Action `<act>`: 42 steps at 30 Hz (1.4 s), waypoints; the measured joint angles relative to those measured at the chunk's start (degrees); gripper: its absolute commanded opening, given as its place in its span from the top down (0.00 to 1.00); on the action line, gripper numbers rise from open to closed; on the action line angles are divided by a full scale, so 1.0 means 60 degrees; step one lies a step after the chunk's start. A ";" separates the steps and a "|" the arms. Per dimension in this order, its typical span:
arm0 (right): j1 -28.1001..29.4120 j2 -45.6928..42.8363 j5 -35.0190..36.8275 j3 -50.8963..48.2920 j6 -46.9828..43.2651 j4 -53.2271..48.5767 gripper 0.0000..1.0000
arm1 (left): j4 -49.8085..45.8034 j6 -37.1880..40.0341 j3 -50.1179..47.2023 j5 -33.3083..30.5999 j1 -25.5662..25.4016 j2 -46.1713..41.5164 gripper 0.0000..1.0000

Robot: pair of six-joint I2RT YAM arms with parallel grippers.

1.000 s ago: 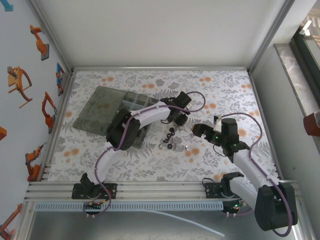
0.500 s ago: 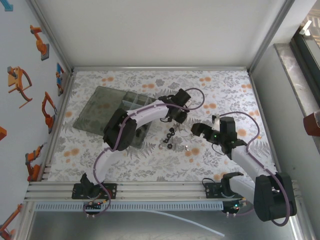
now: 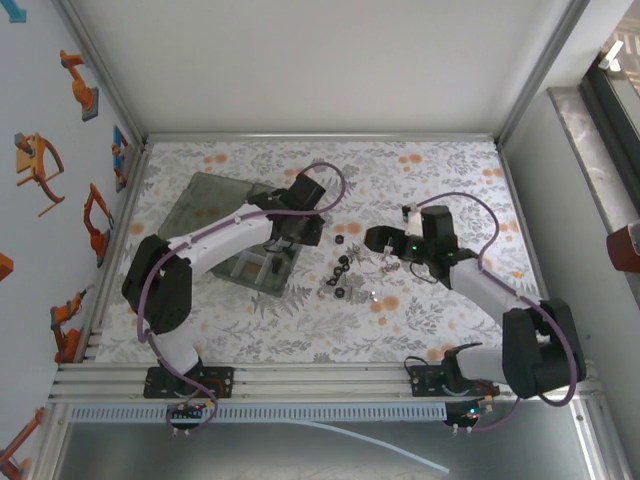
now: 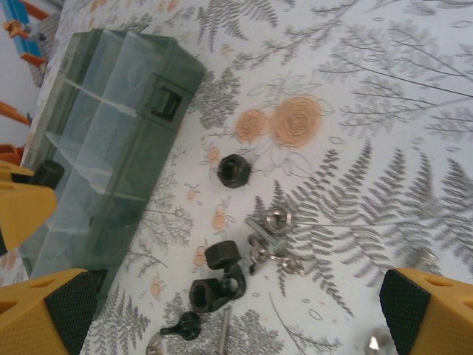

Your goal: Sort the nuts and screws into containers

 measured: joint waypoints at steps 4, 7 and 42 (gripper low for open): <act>0.0958 0.0707 -0.0204 0.0699 -0.0095 0.0550 0.00 | -0.0805 -0.0452 -0.0568 -0.0306 0.0011 -0.0288 0.79; 0.1483 0.1093 -0.0375 0.0827 0.0062 0.1206 0.00 | -0.1115 -0.0699 -0.0801 -0.0568 0.0062 -0.0288 0.79; 0.1821 0.3082 0.1417 0.2845 -0.0466 -0.1355 0.19 | 0.0627 0.0605 -0.2841 0.0415 -0.0055 -0.2991 0.03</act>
